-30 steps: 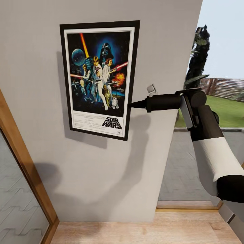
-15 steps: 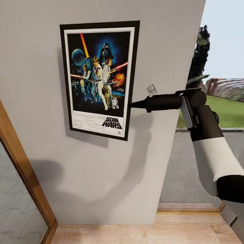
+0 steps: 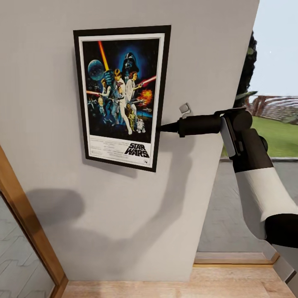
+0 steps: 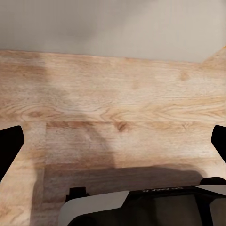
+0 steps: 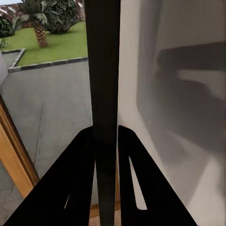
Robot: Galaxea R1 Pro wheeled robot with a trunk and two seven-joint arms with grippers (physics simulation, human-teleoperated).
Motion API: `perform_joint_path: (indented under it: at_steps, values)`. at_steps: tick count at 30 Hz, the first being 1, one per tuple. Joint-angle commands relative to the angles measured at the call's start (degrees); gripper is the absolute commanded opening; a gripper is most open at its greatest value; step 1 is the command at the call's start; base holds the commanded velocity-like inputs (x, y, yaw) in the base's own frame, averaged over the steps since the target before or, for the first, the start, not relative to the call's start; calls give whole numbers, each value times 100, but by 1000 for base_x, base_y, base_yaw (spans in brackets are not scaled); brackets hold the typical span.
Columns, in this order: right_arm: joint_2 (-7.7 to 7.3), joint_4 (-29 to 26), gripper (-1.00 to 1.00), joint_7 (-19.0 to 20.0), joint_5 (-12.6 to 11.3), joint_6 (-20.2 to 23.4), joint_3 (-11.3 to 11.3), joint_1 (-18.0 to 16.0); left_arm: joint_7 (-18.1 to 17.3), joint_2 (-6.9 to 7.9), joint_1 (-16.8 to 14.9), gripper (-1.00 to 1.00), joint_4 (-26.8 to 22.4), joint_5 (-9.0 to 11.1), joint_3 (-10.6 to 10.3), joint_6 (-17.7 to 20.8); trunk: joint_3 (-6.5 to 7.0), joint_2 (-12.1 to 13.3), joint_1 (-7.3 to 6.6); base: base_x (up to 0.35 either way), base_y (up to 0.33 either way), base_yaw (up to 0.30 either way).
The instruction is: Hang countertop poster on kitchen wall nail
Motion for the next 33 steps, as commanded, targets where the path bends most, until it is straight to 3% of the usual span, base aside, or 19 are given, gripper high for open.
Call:
perform_joint_path:
  at_steps: [1, 10, 17, 33]
  values:
    - [-6, 2, -100, -1, -55, 62, 11, -4, -41, -1, 1, 100, -4, 52, 13, 10, -6, -8, 3, 11, 0, 0]
    - [-7, 2, -100, -1, -55, 62, 11, -4, -41, 2, 1, 100, -4, 52, 13, 10, -6, -8, 3, 7, 0, 0]
    - [-5, 2, -100, -1, -55, 62, 11, -4, -41, 0, 1, 100, -4, 52, 13, 10, -6, -8, 3, 236, 0, 0]
    - [-7, 9, -100, -1, -55, 62, 11, -4, -41, 1, 1, 100, -4, 52, 13, 10, -6, -8, 3, 2, 0, 0]
